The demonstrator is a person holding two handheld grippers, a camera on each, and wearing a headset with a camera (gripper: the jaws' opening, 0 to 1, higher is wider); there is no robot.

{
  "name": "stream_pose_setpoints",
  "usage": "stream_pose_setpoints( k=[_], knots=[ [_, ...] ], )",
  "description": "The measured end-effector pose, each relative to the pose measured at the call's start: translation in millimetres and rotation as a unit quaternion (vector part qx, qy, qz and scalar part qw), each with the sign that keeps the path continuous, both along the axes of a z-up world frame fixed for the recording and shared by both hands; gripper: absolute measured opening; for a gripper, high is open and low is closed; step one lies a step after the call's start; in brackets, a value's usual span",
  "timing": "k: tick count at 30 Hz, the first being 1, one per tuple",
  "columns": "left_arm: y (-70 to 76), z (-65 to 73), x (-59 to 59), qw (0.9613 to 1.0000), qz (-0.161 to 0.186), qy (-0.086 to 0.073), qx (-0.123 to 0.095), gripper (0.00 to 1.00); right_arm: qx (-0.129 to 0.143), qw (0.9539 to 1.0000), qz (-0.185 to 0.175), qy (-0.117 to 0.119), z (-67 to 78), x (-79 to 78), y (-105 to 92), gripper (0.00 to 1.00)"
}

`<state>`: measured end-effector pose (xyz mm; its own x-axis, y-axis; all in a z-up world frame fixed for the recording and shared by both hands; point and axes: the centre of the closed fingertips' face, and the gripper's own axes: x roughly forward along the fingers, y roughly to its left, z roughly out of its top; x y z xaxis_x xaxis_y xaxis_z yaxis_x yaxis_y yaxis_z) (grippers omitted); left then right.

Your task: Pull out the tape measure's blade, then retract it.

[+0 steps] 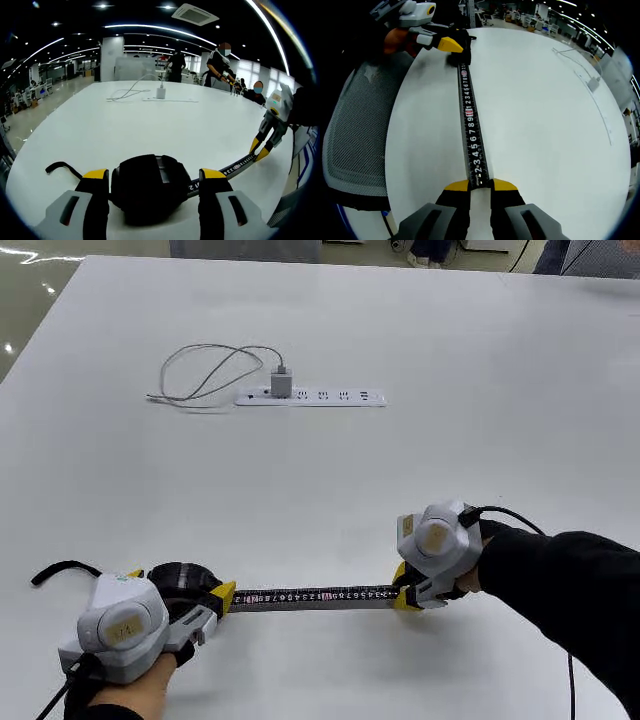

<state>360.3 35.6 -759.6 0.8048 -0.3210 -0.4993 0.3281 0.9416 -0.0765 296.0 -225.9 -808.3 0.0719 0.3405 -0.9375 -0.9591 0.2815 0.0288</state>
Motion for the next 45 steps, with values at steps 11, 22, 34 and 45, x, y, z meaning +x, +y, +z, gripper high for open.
stream_pose_setpoints(
  k=[11, 22, 34, 45],
  knots=[
    [1.7, -3.1, 4.0, 0.9999, 0.009, 0.010, 0.007, 0.67, -0.007, 0.9998, 0.019, -0.004, 0.5, -0.8, -1.2, 0.10],
    [2.9, -6.3, 4.5, 0.9996, 0.008, 0.025, 0.012, 0.63, -0.006, 0.9999, -0.013, -0.003, 0.3, 0.2, -1.9, 0.10],
    [2.3, -7.6, 1.8, 0.9989, -0.009, 0.017, 0.044, 0.60, 0.002, 0.9999, -0.012, -0.007, 0.9, -0.1, -1.6, 0.09],
    [1.8, -7.4, 1.9, 0.9987, -0.013, 0.020, 0.046, 0.60, 0.010, 0.9997, -0.020, -0.004, 1.5, 0.7, 0.1, 0.10]
  ],
)
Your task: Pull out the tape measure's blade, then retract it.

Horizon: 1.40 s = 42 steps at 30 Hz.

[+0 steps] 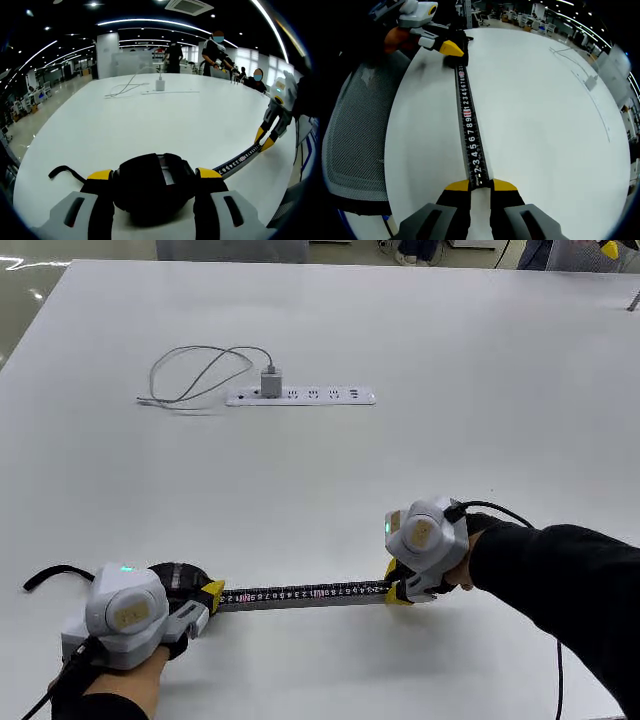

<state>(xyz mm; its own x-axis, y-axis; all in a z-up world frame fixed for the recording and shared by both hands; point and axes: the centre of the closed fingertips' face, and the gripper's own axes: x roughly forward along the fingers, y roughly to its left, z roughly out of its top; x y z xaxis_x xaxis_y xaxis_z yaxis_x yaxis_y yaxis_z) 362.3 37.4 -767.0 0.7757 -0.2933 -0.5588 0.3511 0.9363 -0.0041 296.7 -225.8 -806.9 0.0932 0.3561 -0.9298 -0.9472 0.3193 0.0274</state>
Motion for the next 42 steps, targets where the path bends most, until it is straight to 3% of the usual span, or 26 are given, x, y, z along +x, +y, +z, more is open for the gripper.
stream_pose_setpoints(
  k=[13, 19, 42],
  knots=[
    [0.4, 0.1, 0.8, 0.9999, 0.002, 0.004, -0.010, 0.62, -0.007, 1.0000, 0.004, 0.003, -0.5, 0.9, 4.7, 0.10],
    [1.1, 0.8, -0.5, 0.9998, 0.000, -0.018, -0.010, 0.61, -0.007, 1.0000, 0.001, 0.003, -0.8, 1.4, 5.9, 0.10],
    [0.0, -0.2, 0.4, 0.9998, -0.007, -0.012, -0.012, 0.61, -0.007, 0.9999, 0.013, -0.002, -0.6, 2.4, 12.9, 0.10]
  ],
)
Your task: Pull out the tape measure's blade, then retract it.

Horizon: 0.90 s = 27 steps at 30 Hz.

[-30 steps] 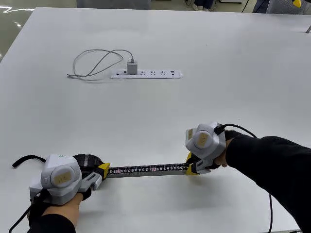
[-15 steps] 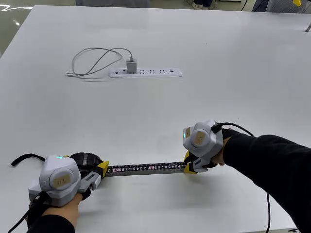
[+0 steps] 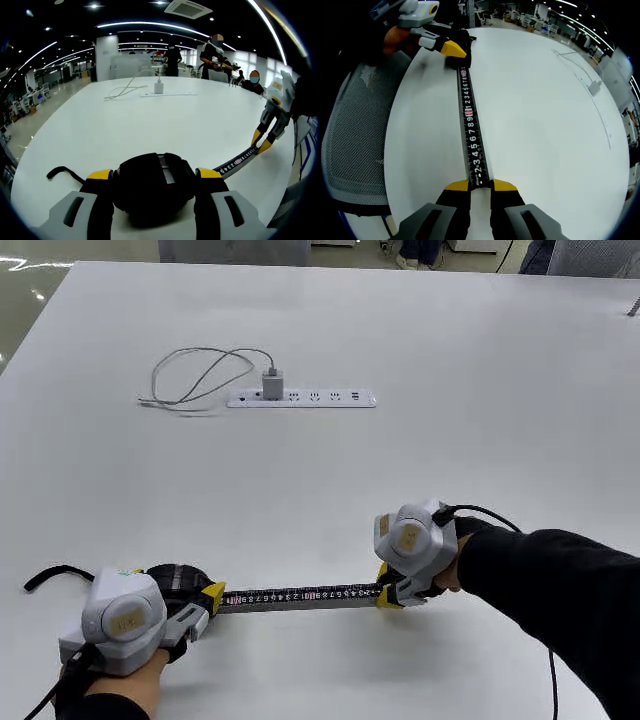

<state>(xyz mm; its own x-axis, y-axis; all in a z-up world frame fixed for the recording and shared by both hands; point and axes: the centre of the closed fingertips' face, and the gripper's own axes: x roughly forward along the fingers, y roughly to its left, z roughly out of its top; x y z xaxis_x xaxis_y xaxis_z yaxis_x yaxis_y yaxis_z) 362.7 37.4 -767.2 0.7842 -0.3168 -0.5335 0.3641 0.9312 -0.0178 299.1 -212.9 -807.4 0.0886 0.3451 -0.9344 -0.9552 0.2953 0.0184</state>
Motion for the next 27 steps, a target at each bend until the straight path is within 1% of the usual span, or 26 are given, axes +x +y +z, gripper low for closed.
stream_pose_setpoints(
  k=[2, 7, 8, 10, 12, 18, 21, 27],
  knots=[
    [-0.2, -0.2, 0.0, 1.0000, -0.001, 0.001, 0.000, 0.61, 0.001, 1.0000, -0.002, 0.001, -0.1, 0.0, 1.1, 0.10],
    [-0.4, -0.9, 0.3, 1.0000, -0.003, 0.007, 0.001, 0.61, 0.000, 1.0000, 0.009, -0.001, -0.3, 0.3, 3.0, 0.10],
    [-0.4, -1.1, 0.2, 1.0000, -0.003, 0.007, 0.002, 0.61, -0.001, 0.9999, 0.016, -0.002, -0.4, 0.4, 3.2, 0.10],
    [-0.4, -1.3, 0.1, 1.0000, -0.004, 0.007, 0.002, 0.61, -0.003, 1.0000, 0.009, 0.000, -0.5, 0.3, 3.6, 0.10],
    [-0.3, -1.5, 0.2, 1.0000, -0.004, 0.007, 0.003, 0.61, -0.004, 0.9998, 0.019, -0.002, -0.5, 0.4, 4.2, 0.10],
    [-0.5, -1.8, -0.1, 0.9999, -0.006, 0.010, 0.005, 0.61, -0.006, 0.9998, 0.016, 0.004, -0.6, 0.7, 6.5, 0.10],
    [-0.8, -1.7, -0.5, 0.9999, -0.006, 0.011, 0.006, 0.61, -0.004, 1.0000, 0.000, 0.009, -0.2, 1.7, 9.1, 0.10],
    [-0.5, -2.1, -0.3, 0.9999, -0.007, 0.012, 0.007, 0.61, -0.008, 0.9999, 0.008, 0.004, -0.3, 1.2, 12.9, 0.10]
  ],
)
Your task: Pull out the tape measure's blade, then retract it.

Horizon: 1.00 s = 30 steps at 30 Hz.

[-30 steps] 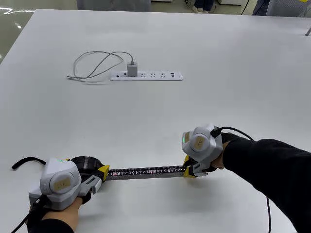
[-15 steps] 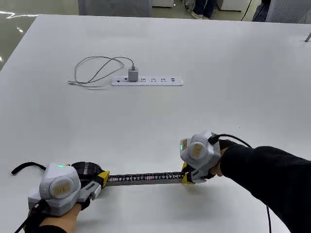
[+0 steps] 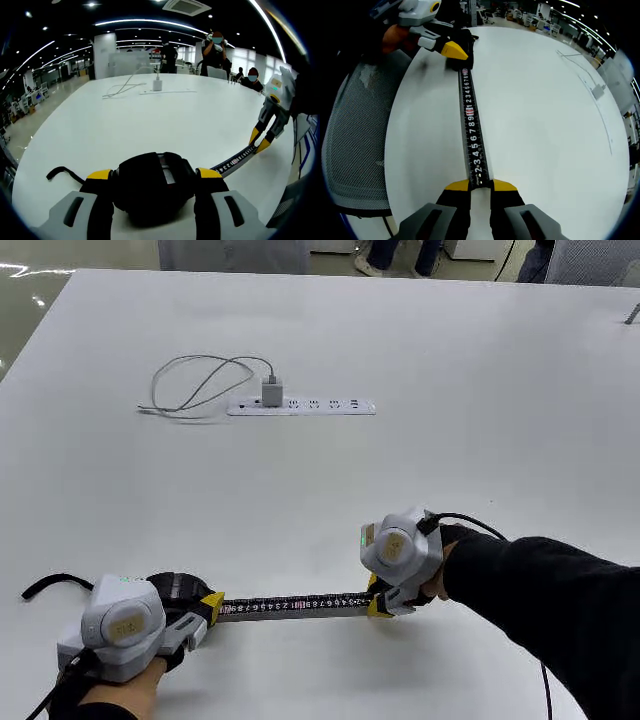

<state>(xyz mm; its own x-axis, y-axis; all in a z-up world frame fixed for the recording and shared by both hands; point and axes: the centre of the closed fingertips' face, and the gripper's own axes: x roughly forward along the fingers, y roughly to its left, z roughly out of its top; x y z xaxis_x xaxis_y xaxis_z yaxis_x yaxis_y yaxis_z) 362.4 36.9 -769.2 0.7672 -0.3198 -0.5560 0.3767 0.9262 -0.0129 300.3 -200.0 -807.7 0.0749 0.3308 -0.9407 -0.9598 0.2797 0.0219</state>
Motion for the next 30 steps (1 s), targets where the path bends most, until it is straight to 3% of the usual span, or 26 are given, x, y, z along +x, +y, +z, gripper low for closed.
stream_pose_setpoints(
  k=[30],
  knots=[
    [0.8, -0.1, -0.5, 1.0000, 0.000, 0.001, 0.001, 0.61, 0.004, 1.0000, -0.007, 0.001, -0.2, 2.9, 13.7, 0.10]
  ],
)
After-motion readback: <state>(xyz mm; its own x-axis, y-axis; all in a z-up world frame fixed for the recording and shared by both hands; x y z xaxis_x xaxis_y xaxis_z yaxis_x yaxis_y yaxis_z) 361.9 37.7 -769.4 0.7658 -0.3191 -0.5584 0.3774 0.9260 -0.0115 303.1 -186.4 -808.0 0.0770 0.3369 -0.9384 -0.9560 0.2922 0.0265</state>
